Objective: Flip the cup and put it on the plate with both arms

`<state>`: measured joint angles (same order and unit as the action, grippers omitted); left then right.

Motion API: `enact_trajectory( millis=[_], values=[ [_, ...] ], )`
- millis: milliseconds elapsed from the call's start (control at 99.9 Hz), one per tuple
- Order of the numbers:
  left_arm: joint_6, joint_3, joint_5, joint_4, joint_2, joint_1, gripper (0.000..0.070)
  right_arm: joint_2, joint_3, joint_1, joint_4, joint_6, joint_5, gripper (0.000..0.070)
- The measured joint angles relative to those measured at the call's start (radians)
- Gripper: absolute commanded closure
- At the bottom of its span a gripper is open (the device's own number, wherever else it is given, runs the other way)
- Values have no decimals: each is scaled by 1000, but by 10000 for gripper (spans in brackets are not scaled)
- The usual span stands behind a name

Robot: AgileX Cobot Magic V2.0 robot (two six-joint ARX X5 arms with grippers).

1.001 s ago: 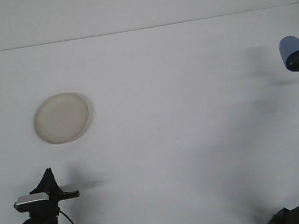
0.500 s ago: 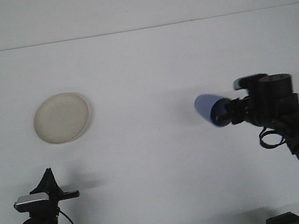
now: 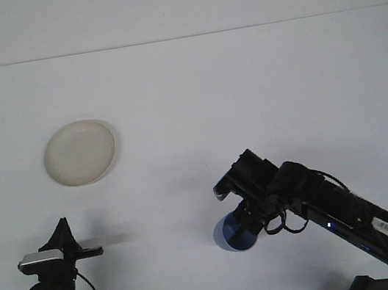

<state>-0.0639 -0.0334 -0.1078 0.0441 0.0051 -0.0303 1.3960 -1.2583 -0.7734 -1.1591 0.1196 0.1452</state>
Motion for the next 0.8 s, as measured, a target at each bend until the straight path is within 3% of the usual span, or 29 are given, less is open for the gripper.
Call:
enact_trajectory(
  millis=[180, 470, 520, 630, 660, 800],
  values=[
    [0, 0, 0, 0, 0, 0, 684, 88, -54, -71, -64, -4, -76, 697],
    [0, 0, 0, 0, 0, 0, 684, 166, -61, -131, -84, -20, -84, 682],
    [0, 0, 0, 0, 0, 0, 684, 166, -61, -136, -83, -20, -80, 610],
    [0, 0, 0, 0, 0, 0, 684, 166, -61, -137, -81, -26, -68, 279],
    [0, 0, 0, 0, 0, 0, 684, 166, -61, -137, -81, -26, -68, 222],
    [0, 0, 0, 0, 0, 0, 684, 166, -61, -137, -81, -31, -68, 204]
  ],
)
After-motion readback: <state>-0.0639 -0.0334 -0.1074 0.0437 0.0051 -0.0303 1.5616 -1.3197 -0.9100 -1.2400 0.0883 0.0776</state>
